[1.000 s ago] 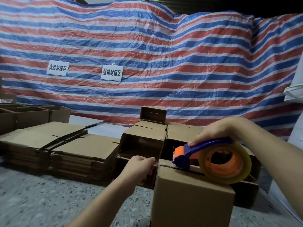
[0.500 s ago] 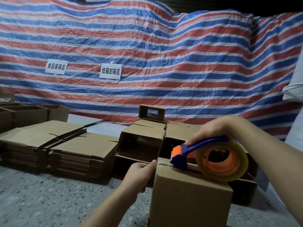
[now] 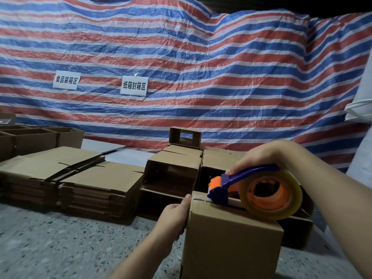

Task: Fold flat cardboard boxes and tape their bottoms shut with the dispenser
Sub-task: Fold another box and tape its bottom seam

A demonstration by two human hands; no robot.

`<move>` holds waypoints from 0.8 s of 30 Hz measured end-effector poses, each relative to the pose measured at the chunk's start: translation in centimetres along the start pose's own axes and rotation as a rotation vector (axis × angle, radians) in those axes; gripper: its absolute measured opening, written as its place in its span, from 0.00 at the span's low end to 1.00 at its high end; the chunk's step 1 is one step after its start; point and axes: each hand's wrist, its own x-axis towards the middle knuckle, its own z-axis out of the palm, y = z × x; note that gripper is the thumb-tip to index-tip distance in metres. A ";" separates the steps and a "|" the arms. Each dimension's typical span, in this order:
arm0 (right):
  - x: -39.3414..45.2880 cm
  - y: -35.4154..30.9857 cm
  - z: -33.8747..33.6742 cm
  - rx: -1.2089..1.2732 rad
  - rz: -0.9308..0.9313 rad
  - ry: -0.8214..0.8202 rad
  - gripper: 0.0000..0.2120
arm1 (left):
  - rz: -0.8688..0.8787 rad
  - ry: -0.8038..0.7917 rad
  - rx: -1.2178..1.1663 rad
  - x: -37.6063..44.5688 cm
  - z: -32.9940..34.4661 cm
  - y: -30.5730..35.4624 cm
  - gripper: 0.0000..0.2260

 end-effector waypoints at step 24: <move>-0.1 0.4 0.0 0.058 -0.021 -0.015 0.25 | 0.345 -0.055 0.143 -5.0 1.5 -0.4 0.36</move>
